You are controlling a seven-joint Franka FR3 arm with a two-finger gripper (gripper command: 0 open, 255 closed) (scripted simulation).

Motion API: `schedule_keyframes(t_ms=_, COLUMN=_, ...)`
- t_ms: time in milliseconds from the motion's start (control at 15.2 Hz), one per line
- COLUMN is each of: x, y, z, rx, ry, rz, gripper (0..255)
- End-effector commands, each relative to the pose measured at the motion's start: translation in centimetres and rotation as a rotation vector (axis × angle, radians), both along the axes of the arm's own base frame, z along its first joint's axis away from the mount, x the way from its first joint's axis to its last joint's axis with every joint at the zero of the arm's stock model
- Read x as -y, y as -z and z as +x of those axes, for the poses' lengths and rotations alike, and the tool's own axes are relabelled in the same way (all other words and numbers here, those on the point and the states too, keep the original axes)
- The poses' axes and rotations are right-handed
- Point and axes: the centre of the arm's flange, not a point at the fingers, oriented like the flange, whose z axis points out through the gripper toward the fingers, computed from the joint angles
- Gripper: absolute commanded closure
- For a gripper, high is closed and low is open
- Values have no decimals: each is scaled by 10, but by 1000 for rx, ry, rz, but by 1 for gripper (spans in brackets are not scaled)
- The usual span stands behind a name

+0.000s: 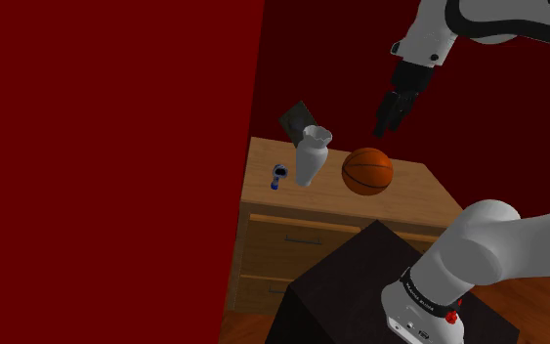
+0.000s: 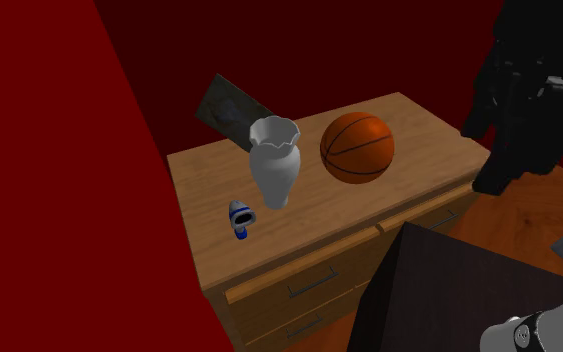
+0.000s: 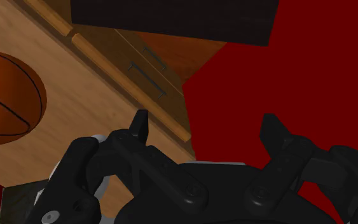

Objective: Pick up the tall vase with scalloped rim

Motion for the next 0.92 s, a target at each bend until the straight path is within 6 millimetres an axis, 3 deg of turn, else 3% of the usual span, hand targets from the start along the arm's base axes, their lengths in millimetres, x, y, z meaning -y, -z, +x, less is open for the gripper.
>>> schedule_keyframes(t_ms=0, x=0, y=0, z=0, rx=0, ry=0, rz=0, gripper=0)
schedule_keyframes(t_ms=858, x=38, y=92, z=132, rx=-3, ry=6, rz=-140, gripper=0)
